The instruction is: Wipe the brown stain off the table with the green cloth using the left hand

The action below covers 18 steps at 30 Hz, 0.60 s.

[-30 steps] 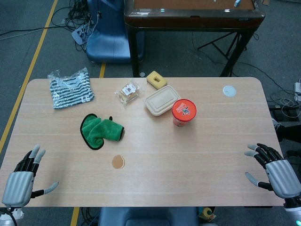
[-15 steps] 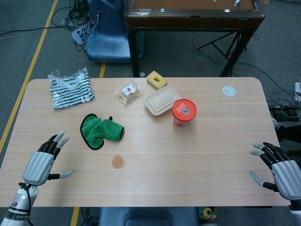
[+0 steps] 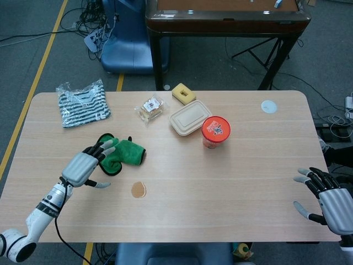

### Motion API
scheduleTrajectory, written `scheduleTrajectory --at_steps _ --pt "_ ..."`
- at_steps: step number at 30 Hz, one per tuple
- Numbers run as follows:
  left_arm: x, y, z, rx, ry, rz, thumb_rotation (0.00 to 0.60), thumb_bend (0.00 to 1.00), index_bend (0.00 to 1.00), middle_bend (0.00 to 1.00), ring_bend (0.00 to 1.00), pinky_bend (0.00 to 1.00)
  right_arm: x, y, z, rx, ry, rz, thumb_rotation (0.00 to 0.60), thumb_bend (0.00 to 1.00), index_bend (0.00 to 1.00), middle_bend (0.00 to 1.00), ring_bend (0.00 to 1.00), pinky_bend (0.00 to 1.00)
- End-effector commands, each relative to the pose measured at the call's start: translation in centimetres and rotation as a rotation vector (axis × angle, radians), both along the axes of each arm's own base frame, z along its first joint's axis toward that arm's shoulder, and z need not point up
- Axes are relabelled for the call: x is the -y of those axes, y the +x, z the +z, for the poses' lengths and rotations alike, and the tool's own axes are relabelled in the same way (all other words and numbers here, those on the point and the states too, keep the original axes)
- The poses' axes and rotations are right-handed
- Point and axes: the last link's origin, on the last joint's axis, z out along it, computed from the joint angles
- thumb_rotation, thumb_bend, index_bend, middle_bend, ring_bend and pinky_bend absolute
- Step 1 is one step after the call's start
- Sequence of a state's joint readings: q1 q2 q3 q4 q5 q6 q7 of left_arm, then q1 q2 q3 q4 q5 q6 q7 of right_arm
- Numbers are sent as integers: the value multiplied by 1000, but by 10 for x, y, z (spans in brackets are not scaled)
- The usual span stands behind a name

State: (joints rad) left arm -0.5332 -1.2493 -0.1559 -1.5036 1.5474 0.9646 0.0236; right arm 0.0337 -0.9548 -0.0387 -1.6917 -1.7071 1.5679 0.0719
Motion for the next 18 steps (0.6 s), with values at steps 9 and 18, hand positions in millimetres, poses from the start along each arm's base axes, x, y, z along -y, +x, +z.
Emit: scheduleTrajectory --at_steps 9,18 --pt "-55 5 -36 -82 -77 50 600 200 117 49 64 181 3 -1 -2 -4 5 -15 600 330 300 228 141 186" --pt "-77 5 -58 -190 -101 51 600 264 124 29 63 181 4 -3 -3 -5 7 -30 600 329 300 228 141 186"
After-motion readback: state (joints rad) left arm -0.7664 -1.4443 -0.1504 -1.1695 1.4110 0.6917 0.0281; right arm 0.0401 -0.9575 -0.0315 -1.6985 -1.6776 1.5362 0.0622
